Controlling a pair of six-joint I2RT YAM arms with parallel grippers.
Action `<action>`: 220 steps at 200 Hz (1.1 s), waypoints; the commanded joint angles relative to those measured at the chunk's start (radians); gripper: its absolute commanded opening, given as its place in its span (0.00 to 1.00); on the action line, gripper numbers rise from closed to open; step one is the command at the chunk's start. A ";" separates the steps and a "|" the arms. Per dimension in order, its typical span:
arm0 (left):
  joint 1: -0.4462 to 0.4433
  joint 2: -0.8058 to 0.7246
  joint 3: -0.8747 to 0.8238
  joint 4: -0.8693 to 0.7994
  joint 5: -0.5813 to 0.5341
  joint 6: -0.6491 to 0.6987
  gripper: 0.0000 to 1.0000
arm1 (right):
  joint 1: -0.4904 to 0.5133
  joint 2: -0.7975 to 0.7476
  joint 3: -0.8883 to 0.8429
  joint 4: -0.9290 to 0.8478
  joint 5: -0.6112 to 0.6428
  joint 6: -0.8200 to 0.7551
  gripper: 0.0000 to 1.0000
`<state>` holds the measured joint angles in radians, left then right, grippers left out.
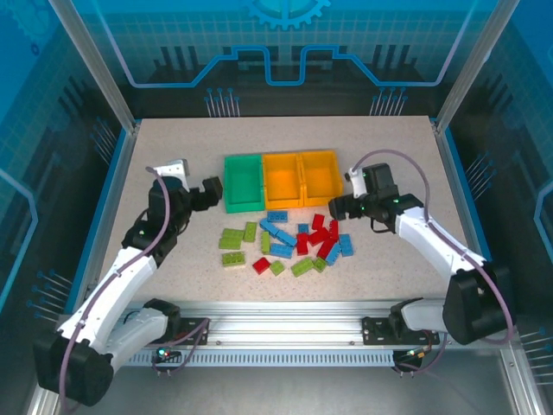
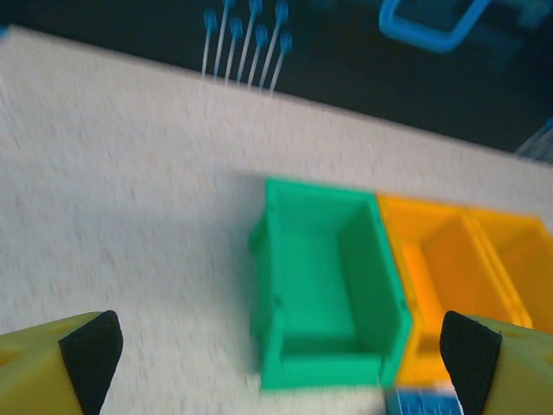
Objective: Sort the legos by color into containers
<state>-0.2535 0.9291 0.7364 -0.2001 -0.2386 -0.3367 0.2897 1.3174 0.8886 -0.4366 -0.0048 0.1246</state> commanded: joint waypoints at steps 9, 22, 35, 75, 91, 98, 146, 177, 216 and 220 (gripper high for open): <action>-0.084 0.016 0.024 -0.272 -0.027 -0.107 0.99 | 0.031 0.021 0.022 -0.251 0.009 0.138 0.87; -0.132 0.021 0.011 -0.266 -0.046 -0.117 0.99 | 0.050 0.016 0.002 -0.230 0.027 0.174 0.86; -0.160 0.022 -0.006 -0.246 -0.049 -0.139 0.99 | 0.053 0.045 0.003 -0.225 0.020 0.200 0.86; -0.215 0.037 -0.021 -0.223 -0.069 -0.169 0.99 | 0.078 0.204 0.074 -0.226 0.033 0.251 0.80; -0.226 0.041 -0.021 -0.218 -0.075 -0.173 0.99 | 0.091 0.264 0.106 -0.218 0.049 0.257 0.75; -0.228 0.042 -0.020 -0.217 -0.076 -0.174 0.99 | 0.094 0.288 0.122 -0.219 0.049 0.257 0.72; -0.234 0.048 -0.036 -0.213 -0.081 -0.191 0.99 | 0.114 0.370 0.178 -0.210 0.074 0.260 0.64; -0.233 0.050 -0.042 -0.213 -0.084 -0.195 0.99 | 0.113 0.424 0.207 -0.231 0.097 0.250 0.52; -0.235 0.053 -0.042 -0.211 -0.085 -0.196 0.99 | 0.108 0.416 0.204 -0.216 0.098 0.257 0.35; -0.235 0.054 -0.043 -0.210 -0.086 -0.197 0.99 | 0.108 0.415 0.204 -0.216 0.097 0.259 0.34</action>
<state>-0.4793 0.9771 0.7116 -0.4068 -0.3031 -0.5205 0.3927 1.7378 1.0756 -0.6388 0.0795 0.3721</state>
